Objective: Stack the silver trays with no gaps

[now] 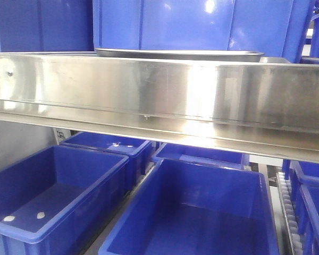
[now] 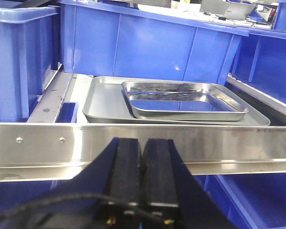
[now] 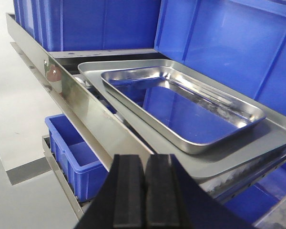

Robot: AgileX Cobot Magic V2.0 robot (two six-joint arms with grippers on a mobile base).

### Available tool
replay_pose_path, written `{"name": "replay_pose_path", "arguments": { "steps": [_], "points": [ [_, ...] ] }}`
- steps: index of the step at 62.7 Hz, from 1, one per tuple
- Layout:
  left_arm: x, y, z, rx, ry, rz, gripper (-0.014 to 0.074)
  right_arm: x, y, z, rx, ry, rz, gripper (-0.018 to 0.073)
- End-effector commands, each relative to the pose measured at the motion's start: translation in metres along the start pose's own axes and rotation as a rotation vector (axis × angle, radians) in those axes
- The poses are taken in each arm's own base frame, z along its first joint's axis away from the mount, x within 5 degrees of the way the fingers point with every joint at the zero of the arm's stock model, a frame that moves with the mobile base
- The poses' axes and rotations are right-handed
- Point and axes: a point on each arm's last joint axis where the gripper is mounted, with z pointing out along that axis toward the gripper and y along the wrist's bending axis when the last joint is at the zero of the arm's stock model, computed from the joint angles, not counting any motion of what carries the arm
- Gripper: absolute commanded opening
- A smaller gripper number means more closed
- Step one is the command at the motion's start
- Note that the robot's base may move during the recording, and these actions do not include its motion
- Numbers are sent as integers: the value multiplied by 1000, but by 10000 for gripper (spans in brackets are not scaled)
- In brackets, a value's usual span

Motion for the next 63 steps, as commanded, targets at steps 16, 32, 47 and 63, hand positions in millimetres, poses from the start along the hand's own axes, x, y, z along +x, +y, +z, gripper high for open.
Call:
{"name": "replay_pose_path", "arguments": {
  "steps": [16, 32, 47, 63],
  "points": [
    [-11, 0, -1, -6, -82, -4, -41, -18, 3, -3, -23, -118, -29, 51],
    [34, 21, 2, -310, -165, 45, -41, -18, 3, -3, -23, -118, -29, 51],
    [108, 36, 1, -492, -332, 91, -42, -18, 3, -3, -23, -118, -29, 51],
    [118, 36, 0, -509, -269, 76, -42, -18, 2, -3, -23, -116, -29, 51]
  ]
}}
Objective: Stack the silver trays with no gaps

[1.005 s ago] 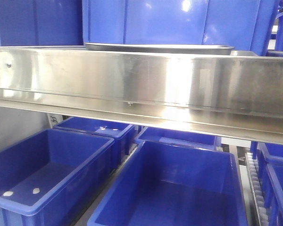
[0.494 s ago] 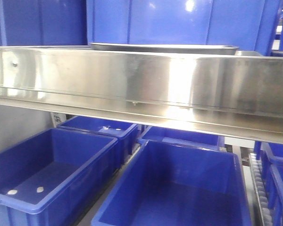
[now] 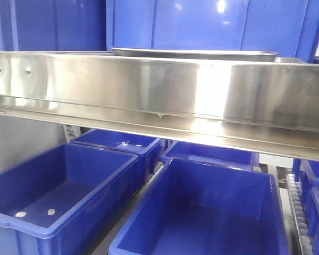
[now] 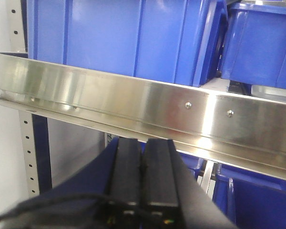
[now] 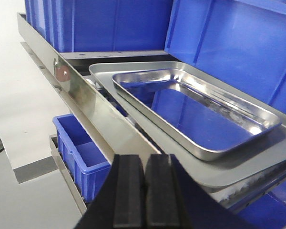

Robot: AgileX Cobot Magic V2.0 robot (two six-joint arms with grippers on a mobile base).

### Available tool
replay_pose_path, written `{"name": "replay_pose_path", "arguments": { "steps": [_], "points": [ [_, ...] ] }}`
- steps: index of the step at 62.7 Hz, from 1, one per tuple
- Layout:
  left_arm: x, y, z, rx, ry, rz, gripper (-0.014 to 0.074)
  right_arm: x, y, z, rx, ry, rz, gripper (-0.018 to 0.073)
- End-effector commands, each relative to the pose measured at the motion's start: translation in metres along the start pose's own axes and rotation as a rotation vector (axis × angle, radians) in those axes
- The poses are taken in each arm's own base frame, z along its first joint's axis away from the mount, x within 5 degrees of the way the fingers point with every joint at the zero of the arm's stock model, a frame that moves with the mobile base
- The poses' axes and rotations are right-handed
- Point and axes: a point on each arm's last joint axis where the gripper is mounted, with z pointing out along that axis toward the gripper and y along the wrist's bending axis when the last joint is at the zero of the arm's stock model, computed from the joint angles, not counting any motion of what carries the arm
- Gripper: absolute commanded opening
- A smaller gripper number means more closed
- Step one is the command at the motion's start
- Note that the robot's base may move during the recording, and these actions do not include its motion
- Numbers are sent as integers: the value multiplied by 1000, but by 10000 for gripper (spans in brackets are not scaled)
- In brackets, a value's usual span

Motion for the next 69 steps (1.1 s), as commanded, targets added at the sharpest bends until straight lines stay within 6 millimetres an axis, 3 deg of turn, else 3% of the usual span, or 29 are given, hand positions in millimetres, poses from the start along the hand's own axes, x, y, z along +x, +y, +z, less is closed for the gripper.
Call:
{"name": "replay_pose_path", "arguments": {
  "steps": [1, 50, 59, 69],
  "points": [
    [-9, 0, -2, -3, -92, 4, -42, -18, 2, -3, -23, -118, -27, 51],
    [-8, 0, -1, -3, -91, 4, -48, -15, 4, -1, -44, -171, -24, 51],
    [-8, 0, -1, -3, -91, 4, -48, -6, -4, -4, 18, -162, 56, 51],
    [-8, 0, -1, -3, -91, 4, -48, 14, -18, -25, 170, -230, 125, 51]
  ]
}}
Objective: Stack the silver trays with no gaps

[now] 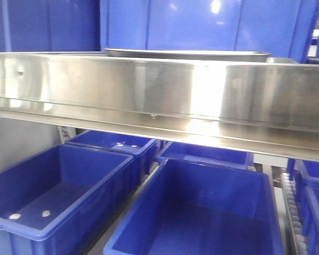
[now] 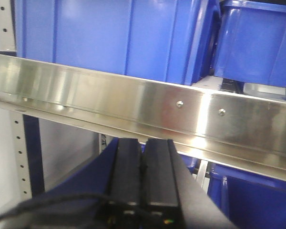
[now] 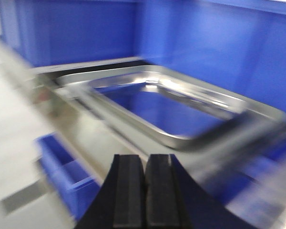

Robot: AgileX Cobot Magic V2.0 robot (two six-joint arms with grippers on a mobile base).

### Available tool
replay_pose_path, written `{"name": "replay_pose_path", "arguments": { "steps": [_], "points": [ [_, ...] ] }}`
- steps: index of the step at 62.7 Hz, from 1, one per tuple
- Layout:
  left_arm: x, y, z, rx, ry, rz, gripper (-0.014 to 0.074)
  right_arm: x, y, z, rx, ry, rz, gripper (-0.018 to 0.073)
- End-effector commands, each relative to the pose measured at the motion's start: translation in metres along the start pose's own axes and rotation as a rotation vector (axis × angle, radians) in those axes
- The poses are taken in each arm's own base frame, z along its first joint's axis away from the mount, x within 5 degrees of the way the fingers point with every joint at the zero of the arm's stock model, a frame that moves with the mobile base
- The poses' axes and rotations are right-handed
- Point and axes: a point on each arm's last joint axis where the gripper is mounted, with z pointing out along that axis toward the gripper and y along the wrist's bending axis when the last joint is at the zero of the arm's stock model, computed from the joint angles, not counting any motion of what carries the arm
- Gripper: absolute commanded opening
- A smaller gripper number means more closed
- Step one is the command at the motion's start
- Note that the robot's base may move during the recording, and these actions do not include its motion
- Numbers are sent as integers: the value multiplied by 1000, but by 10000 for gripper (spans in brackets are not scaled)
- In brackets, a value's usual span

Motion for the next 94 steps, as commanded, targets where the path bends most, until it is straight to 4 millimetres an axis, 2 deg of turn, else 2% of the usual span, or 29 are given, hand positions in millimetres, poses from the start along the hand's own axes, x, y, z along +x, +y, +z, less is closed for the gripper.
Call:
{"name": "replay_pose_path", "arguments": {
  "steps": [1, 15, 41, 51, 94],
  "points": [
    [-9, 0, -2, -3, -96, 3, -48, -9, -4, -11, 41, -152, 18, 51],
    [-9, 0, -2, -3, -96, 3, -48, 16, -15, -35, 167, -249, 10, 51],
    [-9, 0, -2, -3, -96, 3, -48, 52, -29, -42, 372, -255, -20, 51],
    [-9, 0, -2, -3, -96, 3, -48, 70, -32, -42, 382, -250, -19, 51],
    [-9, 0, -2, -3, -96, 3, -48, 70, -37, -46, 504, -267, -26, 51]
  ]
}}
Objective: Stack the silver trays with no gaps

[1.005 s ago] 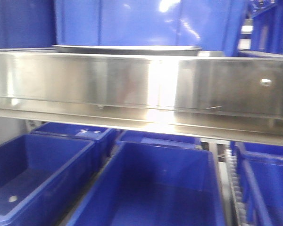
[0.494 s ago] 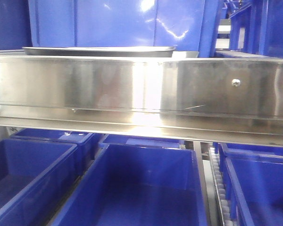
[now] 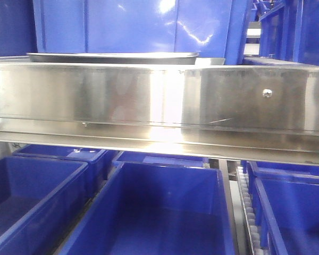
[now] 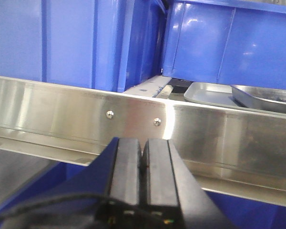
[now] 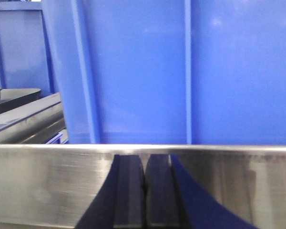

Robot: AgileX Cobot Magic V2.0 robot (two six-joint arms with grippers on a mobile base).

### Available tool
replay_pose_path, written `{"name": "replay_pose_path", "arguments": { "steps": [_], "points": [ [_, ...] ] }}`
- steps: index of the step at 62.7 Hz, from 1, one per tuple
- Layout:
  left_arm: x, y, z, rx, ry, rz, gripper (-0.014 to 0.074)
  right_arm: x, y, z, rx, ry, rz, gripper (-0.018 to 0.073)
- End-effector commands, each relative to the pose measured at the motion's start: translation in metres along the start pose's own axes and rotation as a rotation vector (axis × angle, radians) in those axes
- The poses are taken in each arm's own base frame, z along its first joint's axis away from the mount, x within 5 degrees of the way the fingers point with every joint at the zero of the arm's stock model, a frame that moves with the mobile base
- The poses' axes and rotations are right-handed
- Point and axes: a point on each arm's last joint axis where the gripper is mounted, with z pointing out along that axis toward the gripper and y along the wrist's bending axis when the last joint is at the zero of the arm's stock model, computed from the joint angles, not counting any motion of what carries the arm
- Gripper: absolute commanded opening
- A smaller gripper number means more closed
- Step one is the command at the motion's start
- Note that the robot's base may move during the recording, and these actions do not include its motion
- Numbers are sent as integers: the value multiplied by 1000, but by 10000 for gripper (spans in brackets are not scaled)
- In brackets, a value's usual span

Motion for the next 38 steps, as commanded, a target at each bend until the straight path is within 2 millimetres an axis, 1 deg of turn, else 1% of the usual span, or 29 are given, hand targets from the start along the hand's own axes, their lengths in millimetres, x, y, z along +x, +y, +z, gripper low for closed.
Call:
{"name": "replay_pose_path", "arguments": {
  "steps": [1, 38],
  "points": [
    [-9, 0, -2, -3, -97, 3, -48, -8, 1, -2, -10, -105, -10, 51],
    [-9, 0, -2, -3, -97, 3, -48, -8, 1, -2, -10, -105, -10, 51]
  ]
}}
